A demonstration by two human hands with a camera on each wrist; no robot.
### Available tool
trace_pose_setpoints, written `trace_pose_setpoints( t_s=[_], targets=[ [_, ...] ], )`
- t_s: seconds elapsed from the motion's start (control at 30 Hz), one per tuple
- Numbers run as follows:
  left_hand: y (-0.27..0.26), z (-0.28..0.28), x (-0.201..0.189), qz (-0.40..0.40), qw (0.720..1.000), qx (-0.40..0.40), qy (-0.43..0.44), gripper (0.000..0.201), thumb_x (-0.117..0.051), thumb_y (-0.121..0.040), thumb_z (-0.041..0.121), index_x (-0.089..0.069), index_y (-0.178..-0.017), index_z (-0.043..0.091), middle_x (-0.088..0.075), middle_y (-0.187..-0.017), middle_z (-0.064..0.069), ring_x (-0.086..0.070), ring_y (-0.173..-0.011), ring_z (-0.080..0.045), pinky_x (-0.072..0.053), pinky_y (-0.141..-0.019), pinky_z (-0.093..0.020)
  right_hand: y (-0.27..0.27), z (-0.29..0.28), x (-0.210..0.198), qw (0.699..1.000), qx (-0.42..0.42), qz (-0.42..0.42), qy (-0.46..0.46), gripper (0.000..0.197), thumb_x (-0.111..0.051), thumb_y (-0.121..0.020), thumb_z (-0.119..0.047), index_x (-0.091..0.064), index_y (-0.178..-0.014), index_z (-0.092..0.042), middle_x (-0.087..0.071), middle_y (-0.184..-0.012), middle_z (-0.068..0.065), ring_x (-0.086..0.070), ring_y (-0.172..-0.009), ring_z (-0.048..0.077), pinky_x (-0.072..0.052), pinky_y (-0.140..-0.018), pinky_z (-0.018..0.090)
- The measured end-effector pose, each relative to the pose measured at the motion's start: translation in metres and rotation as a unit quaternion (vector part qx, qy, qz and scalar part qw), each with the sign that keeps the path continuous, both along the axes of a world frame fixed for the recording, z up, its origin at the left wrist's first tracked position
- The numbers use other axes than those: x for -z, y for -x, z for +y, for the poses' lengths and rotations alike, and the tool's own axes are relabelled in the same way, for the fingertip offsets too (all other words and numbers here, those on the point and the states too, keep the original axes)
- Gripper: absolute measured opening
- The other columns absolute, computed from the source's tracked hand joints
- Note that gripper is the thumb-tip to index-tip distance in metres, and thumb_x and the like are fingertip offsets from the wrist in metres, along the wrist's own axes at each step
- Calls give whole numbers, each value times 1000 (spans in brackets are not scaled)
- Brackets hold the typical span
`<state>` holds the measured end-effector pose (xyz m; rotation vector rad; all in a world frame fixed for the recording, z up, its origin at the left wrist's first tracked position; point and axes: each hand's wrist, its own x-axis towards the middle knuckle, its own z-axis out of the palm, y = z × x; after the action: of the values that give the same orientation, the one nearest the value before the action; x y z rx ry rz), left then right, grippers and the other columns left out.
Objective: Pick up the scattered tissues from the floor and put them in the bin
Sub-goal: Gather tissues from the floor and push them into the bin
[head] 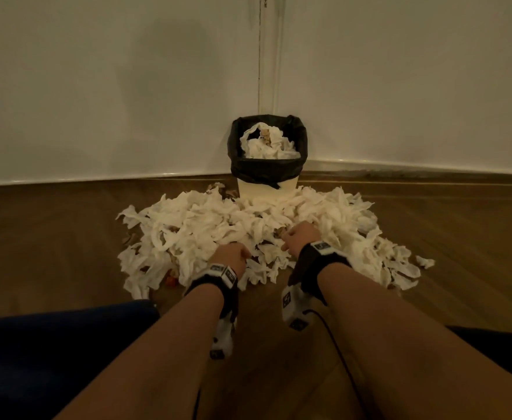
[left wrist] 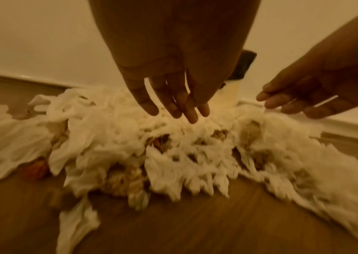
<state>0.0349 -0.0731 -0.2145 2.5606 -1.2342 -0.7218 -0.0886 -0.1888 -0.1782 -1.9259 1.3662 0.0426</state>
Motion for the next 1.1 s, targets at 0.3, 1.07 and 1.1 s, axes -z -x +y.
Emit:
trace_pose_setpoints(
  t_s=[0.3,1.07,1.1],
  targets=[
    [21,21,59,-16,980,51,-191,59,-48,-94,30,-24,-148,24,-1,-157,-2,-2,-143,-33,-10,-115,-46,8,25,43,980,-152,127,-21,31,-38,-100,-14,-61,-118,-1,-60,-110,16,-59,-103,29,-46,-80,32],
    [19,28,69,103,989,-101,14,52,-69,-79,41,-44,-116,14,-31,-129,-9,-53,-105,-28,-45,-83,-32,2,36,126,941,-276,184,66,62,-59,-90,-25,-29,-144,-19,-20,-151,9,-18,-139,36,-28,-112,46],
    [17,30,72,96,993,-74,-10,60,-70,-77,44,-42,-122,16,-29,-130,-9,-52,-107,-29,-46,-88,-34,4,38,128,943,-273,175,77,58,-57,-91,-25,-31,-143,-19,-23,-149,8,-19,-138,35,-30,-112,45]
  ],
)
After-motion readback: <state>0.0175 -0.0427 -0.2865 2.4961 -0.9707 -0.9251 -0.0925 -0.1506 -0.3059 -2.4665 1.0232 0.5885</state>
